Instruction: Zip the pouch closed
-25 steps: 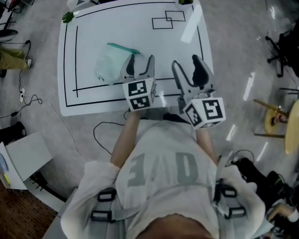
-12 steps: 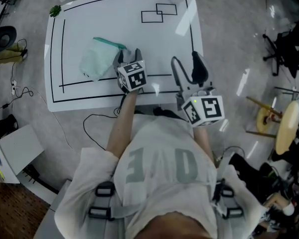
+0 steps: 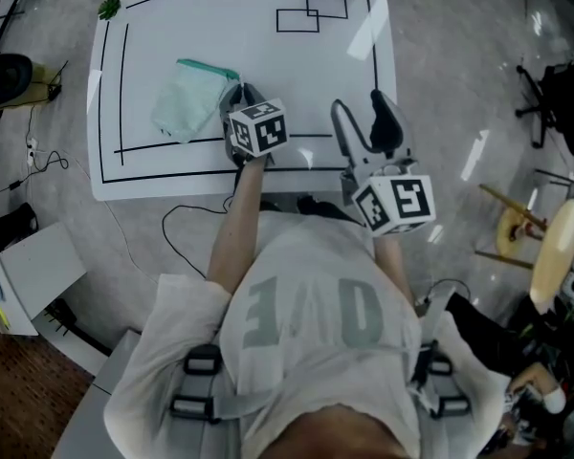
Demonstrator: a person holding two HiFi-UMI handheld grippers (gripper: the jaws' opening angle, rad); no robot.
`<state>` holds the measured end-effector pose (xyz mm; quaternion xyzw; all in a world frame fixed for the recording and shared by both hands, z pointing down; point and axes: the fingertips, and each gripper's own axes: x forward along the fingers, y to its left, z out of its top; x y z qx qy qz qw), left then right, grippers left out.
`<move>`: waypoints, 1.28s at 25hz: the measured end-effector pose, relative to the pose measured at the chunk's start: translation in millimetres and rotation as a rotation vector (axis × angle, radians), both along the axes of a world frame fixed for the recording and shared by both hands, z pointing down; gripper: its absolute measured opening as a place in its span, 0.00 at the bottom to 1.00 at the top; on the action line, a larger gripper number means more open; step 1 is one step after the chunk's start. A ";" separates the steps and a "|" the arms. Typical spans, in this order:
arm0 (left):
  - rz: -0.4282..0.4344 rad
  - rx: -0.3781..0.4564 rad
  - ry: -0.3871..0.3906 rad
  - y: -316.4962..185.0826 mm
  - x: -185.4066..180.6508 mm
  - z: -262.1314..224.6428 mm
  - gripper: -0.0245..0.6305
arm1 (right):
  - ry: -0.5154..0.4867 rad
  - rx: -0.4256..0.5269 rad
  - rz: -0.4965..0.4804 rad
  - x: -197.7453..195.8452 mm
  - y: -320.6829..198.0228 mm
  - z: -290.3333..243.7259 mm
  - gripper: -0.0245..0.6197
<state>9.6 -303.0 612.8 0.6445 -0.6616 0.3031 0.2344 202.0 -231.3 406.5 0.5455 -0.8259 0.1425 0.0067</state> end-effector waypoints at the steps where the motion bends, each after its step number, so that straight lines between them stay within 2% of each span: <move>1: -0.008 -0.008 0.000 0.0 -2.2 0.3 0.08 | -0.003 -0.003 -0.003 -0.8 0.4 0.8 0.43; 5: -0.013 -0.011 0.021 1.6 -4.6 -0.7 0.07 | -0.008 -0.005 -0.008 -5.0 3.3 0.7 0.43; 9: -0.025 0.005 0.077 1.6 -6.7 -3.5 0.06 | -0.006 -0.003 -0.006 -6.3 4.4 0.4 0.43; 12: -0.004 0.033 0.091 0.1 -13.1 -16.2 0.06 | -0.002 0.007 -0.015 -9.8 4.1 -3.3 0.43; 16: 0.027 0.113 0.122 -4.3 -25.6 -52.6 0.06 | 0.008 0.043 -0.040 -20.7 -3.3 -16.2 0.43; 22: 0.083 0.271 0.111 -2.4 -55.2 -141.5 0.06 | -0.003 0.104 -0.114 -59.6 -13.3 -37.1 0.43; 25: 0.134 0.364 0.169 1.9 -64.6 -187.5 0.06 | -0.013 0.137 -0.162 -84.9 -15.5 -50.4 0.43; 28: 0.195 0.420 0.232 13.5 -75.7 -219.9 0.06 | -0.015 0.171 -0.205 -109.7 -13.8 -63.0 0.43; 32: 0.264 0.494 0.269 33.1 -93.8 -248.9 0.06 | -0.005 0.201 -0.254 -139.2 -12.0 -72.4 0.43</move>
